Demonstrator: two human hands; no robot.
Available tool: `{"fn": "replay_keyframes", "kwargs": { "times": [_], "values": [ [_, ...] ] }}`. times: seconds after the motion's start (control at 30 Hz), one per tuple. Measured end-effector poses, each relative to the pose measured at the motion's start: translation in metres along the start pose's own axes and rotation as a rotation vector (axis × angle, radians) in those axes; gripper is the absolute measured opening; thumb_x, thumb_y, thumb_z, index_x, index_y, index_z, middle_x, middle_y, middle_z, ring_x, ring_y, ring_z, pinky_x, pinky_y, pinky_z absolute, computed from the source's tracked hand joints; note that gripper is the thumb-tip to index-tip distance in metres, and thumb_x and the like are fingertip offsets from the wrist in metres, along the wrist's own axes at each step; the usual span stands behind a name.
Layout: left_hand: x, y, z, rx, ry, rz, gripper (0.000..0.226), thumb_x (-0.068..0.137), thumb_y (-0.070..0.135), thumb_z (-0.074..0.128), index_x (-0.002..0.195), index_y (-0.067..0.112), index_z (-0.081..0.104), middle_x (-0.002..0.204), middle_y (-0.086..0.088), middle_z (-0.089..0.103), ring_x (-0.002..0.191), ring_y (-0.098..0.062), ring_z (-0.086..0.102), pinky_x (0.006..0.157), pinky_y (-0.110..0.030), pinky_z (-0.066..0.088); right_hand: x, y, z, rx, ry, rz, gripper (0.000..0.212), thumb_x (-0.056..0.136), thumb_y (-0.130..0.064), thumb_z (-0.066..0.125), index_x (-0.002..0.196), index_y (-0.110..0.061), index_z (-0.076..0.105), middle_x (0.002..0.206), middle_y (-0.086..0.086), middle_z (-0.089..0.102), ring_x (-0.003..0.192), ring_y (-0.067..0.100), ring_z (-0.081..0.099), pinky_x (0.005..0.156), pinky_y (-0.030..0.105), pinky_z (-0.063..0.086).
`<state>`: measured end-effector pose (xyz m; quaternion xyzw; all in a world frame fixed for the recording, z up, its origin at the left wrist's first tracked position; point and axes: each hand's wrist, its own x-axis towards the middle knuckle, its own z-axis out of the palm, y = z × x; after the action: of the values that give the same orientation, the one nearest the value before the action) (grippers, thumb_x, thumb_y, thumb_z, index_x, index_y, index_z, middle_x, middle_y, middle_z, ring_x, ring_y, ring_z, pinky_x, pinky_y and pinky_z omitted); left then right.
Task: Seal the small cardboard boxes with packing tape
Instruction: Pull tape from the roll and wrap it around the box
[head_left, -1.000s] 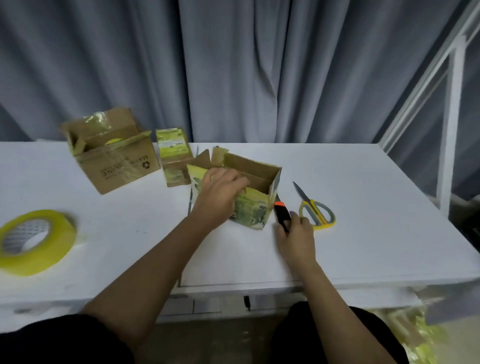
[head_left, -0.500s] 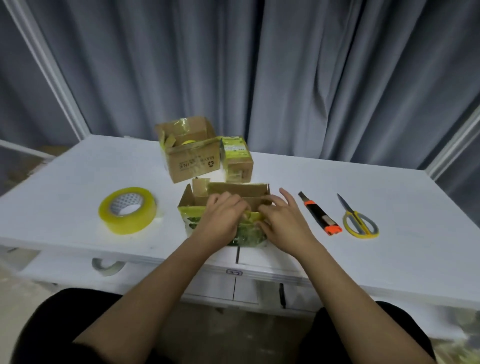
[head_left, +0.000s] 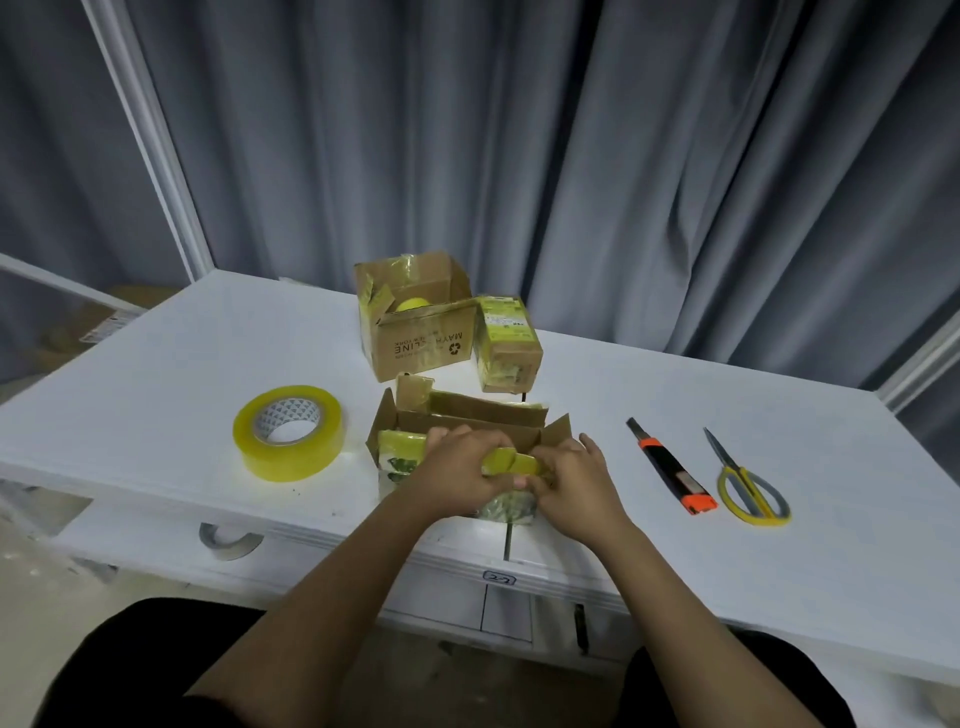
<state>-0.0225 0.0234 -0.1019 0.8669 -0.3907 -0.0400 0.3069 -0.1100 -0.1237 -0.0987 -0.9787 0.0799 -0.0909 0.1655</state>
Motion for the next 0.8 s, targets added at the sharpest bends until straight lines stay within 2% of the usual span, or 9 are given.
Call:
{"fn": "replay_keyframes", "kwargs": {
  "times": [0.1,0.2,0.3,0.4,0.5,0.6,0.67,0.73,0.8],
  "values": [
    [0.004,0.003,0.004,0.001,0.074,-0.049,0.02,0.084,0.049,0.063,0.096,0.033,0.064,0.097,0.006,0.064,0.101,-0.012,0.046,0.079,-0.027,0.018,0.003,-0.001,0.0,-0.036,-0.03,0.014,0.017,0.092,-0.036,0.057,0.084,-0.022,0.06,0.07,-0.012,0.047,0.098,0.017,0.051,0.114,0.035,0.013],
    [0.007,0.001,0.006,-0.026,0.123,-0.074,0.013,0.085,0.045,0.063,0.09,0.034,0.064,0.093,0.006,0.063,0.099,-0.016,0.043,0.076,-0.028,0.017,0.006,-0.002,-0.002,-0.044,-0.045,0.025,0.019,0.09,-0.039,0.059,0.082,-0.022,0.06,0.073,-0.01,0.05,0.097,0.018,0.052,0.109,0.036,0.022],
    [0.003,0.003,0.01,-0.009,0.208,0.012,0.01,0.084,0.035,0.065,0.08,0.027,0.063,0.078,0.014,0.056,0.087,-0.014,0.046,0.072,-0.03,0.015,0.007,-0.003,-0.003,-0.054,-0.029,0.021,0.022,0.089,-0.04,0.059,0.075,-0.024,0.054,0.074,-0.008,0.053,0.097,0.019,0.052,0.105,0.036,0.027],
    [0.0,0.004,0.014,0.04,0.281,0.084,0.008,0.083,0.026,0.066,0.078,0.021,0.062,0.077,0.012,0.06,0.081,-0.014,0.051,0.072,-0.03,0.014,0.005,-0.003,-0.001,-0.07,0.02,0.028,0.019,0.089,-0.038,0.059,0.085,-0.02,0.064,0.087,-0.001,0.064,0.101,0.021,0.052,0.104,0.035,0.026],
    [0.004,-0.001,0.011,0.022,0.227,0.083,0.01,0.087,0.032,0.063,0.089,0.024,0.067,0.087,0.013,0.064,0.085,-0.008,0.047,0.079,-0.028,0.015,0.005,-0.001,-0.001,-0.071,0.001,0.014,0.021,0.091,-0.038,0.058,0.098,-0.02,0.065,0.091,-0.002,0.064,0.106,0.02,0.051,0.109,0.036,0.019],
    [0.005,-0.006,0.006,-0.006,0.137,0.098,0.013,0.088,0.035,0.063,0.094,0.024,0.067,0.081,0.019,0.055,0.086,-0.002,0.039,0.083,-0.026,0.014,0.003,0.002,-0.007,-0.039,-0.091,-0.055,0.024,0.09,-0.041,0.059,0.109,-0.028,0.062,0.089,-0.012,0.057,0.108,0.011,0.047,0.109,0.033,0.009],
    [0.005,-0.008,0.004,-0.013,0.083,0.116,0.012,0.089,0.034,0.062,0.096,0.026,0.066,0.08,0.022,0.049,0.089,-0.004,0.04,0.087,-0.027,0.016,-0.004,0.008,-0.013,0.172,-0.081,-0.1,0.031,0.088,-0.031,0.06,0.118,-0.035,0.059,0.101,-0.013,0.059,0.109,0.007,0.043,0.105,0.03,0.018],
    [0.006,-0.01,0.002,-0.019,0.025,0.127,0.01,0.09,0.032,0.06,0.098,0.029,0.064,0.089,0.018,0.054,0.099,-0.007,0.042,0.091,-0.027,0.015,-0.006,0.014,-0.024,0.419,0.042,-0.07,0.043,0.084,-0.012,0.053,0.118,-0.037,0.058,0.115,-0.011,0.058,0.113,0.007,0.043,0.099,0.022,0.03],
    [0.007,-0.008,-0.002,-0.031,0.0,0.158,0.01,0.091,0.028,0.059,0.099,0.026,0.066,0.094,0.017,0.057,0.1,-0.006,0.042,0.096,-0.026,0.013,0.006,0.018,-0.035,0.364,0.146,-0.049,0.041,0.088,-0.004,0.052,0.12,-0.029,0.061,0.124,-0.009,0.056,0.119,0.011,0.043,0.098,0.013,0.028]
  ]
}}
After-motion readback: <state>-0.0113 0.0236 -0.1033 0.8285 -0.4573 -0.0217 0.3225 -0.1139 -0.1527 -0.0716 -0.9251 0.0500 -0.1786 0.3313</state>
